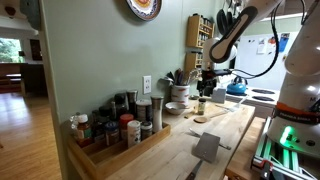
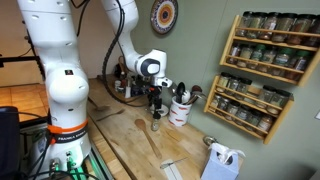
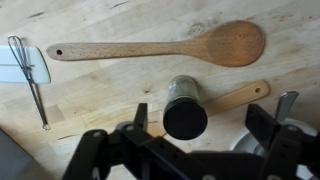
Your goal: Remove the black lid from the bottle
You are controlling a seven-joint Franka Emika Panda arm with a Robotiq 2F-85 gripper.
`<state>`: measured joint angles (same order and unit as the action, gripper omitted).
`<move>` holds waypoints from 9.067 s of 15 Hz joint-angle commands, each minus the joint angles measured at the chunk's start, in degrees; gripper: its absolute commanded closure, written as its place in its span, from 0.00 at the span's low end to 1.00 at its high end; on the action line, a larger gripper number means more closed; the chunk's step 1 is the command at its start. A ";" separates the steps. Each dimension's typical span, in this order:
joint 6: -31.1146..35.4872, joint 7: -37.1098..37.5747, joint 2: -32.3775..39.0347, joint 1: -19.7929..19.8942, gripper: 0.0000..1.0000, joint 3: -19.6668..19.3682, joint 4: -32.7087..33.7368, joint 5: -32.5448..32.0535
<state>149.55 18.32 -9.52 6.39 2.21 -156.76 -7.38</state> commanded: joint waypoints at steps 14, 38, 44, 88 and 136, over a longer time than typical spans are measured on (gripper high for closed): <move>1.13 -0.51 11.55 -1.42 0.00 -3.07 7.66 0.62; -6.92 2.25 7.45 -3.37 0.69 -4.03 9.32 -3.76; -6.85 0.66 9.15 -3.05 0.69 -4.13 10.04 -3.24; -4.37 -16.92 -1.29 -19.17 0.69 8.81 6.98 6.83; 23.55 -1.71 27.16 -30.13 0.00 0.31 12.82 -0.36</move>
<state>176.60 20.04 22.25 -24.60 0.43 -141.05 -10.79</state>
